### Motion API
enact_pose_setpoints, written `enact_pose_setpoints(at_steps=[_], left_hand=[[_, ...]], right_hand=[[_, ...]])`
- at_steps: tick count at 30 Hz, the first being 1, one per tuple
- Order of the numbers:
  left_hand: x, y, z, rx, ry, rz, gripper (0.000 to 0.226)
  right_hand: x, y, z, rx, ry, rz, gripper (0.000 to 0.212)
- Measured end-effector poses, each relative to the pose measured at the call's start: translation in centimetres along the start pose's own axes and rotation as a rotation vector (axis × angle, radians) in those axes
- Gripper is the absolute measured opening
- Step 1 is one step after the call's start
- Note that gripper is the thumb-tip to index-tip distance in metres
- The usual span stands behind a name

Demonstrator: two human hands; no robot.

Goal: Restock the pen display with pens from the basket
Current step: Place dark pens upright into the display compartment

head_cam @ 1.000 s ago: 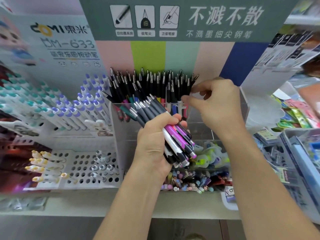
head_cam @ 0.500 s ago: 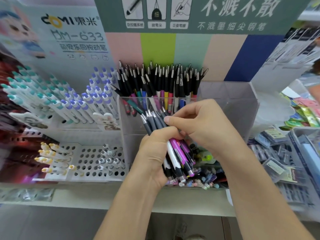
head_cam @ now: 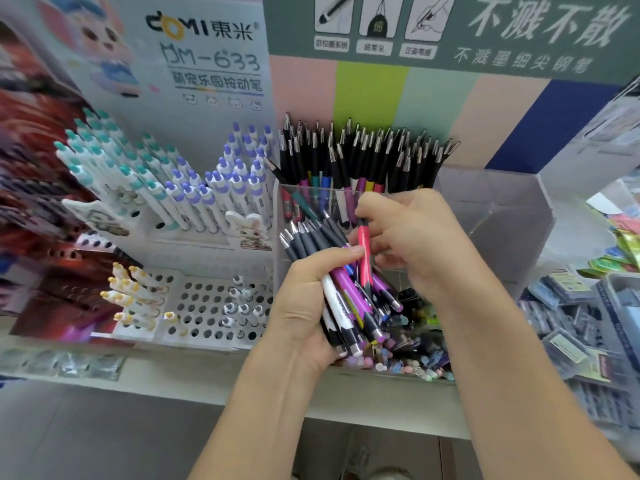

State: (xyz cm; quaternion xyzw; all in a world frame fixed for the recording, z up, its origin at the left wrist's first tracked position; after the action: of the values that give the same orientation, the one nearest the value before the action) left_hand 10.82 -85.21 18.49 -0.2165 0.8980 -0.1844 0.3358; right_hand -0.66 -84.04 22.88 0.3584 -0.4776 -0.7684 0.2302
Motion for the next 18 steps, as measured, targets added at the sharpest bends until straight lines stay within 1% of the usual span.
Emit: enact_pose_setpoints(at_steps=[1, 3, 4, 7, 9, 11, 12, 14, 18], left_hand=[[0.0, -0.3, 0.0, -0.028, 0.001, -0.011, 0.011], [0.1, -0.7, -0.1, -0.073, 0.003, -0.029, 0.009], [0.1, -0.9, 0.0, -0.098, 0.005, -0.034, 0.011], [0.5, -1.5, 0.3, -0.165, 0.017, -0.042, 0.025], [0.8, -1.6, 0.5, -0.19, 0.013, -0.041, 0.032], [1.0, -1.7, 0.7, -0.208, -0.003, -0.033, 0.035], [1.1, -1.6, 0.7, -0.221, -0.004, -0.027, 0.036], [1.2, -1.6, 0.8, -0.234, 0.0, -0.019, 0.035], [1.2, -1.6, 1.0, -0.178, -0.025, -0.031, 0.024]], right_hand=[[-0.1, 0.2, 0.0, 0.061, -0.02, 0.011, 0.025], [-0.3, 1.2, 0.9, 0.162, -0.118, 0.087, 0.014], [-0.6, 2.0, 1.6, 0.197, -0.184, 0.155, 0.011], [-1.7, 4.9, 4.0, 0.264, -0.368, 0.407, 0.01], [-2.5, 7.0, 5.5, 0.248, -0.485, 0.599, 0.009], [-2.4, 8.8, 6.0, 0.12, -0.562, 0.75, 0.005], [-2.1, 9.4, 5.7, 0.026, -0.58, 0.787, 0.004], [-0.9, 9.7, 4.7, -0.162, -0.58, 0.789, 0.005], [0.7, 8.7, 2.9, -0.473, -0.57, 0.723, 0.014]])
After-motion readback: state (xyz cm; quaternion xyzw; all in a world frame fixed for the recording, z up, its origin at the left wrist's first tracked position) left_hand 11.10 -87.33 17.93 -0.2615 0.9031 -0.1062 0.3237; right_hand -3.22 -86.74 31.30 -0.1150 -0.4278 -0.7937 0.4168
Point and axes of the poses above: each hand's wrist, its own x-axis towards the middle knuckle, its own z-axis out of the back of the hand, y = z × x, the point moved 8 cm from there along x, towards the middle knuckle, and after that the axes turned 4 degrees about -x, right-handed, at the moved point
